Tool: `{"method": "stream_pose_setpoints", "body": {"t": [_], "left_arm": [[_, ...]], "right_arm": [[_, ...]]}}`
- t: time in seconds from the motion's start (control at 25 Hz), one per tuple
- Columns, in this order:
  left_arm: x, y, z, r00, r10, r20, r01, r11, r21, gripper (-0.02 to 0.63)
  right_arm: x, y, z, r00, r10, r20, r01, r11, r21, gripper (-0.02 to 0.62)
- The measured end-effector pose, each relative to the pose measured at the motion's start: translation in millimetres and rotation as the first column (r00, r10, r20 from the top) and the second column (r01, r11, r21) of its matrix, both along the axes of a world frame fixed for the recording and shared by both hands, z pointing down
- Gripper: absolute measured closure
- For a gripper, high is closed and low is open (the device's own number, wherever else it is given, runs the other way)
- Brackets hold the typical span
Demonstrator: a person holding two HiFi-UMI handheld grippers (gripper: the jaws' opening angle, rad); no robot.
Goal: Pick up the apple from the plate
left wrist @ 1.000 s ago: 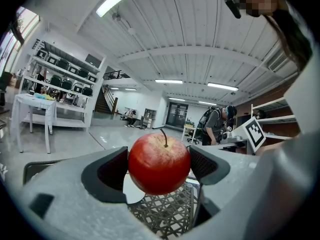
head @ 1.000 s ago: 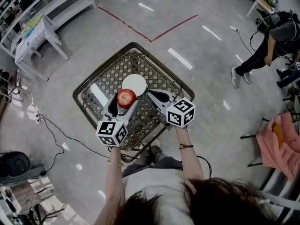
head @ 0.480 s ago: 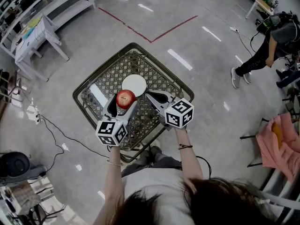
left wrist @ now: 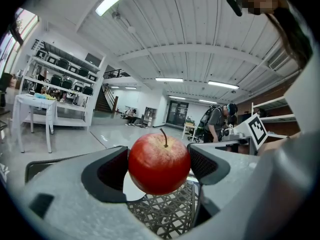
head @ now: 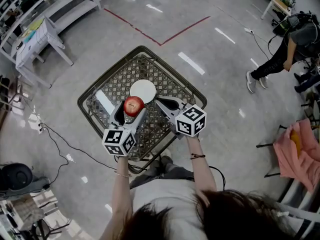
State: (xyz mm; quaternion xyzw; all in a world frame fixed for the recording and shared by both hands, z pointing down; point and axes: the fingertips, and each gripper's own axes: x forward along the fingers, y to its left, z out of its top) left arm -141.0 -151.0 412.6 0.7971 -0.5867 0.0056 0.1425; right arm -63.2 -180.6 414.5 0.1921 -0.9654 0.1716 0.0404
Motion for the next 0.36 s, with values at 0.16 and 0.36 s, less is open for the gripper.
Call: {"method": "stream_pose_setpoints", "body": {"t": [0.16, 0.36], "left_arm": [[-2.8, 0.6, 1.0, 1.000, 0.003, 0.001, -0.003, 1.000, -0.004, 0.222], [-7.8, 2.8, 3.5, 1.000, 0.006, 0.001, -0.006, 1.000, -0.006, 0.222]], "right_arm": [[-3.5, 0.8, 0.4, 1.000, 0.001, -0.001, -0.001, 1.000, -0.004, 0.586], [-8.6, 2.4, 1.3, 1.000, 0.002, -0.002, -0.002, 1.000, -0.002, 0.586]]}}
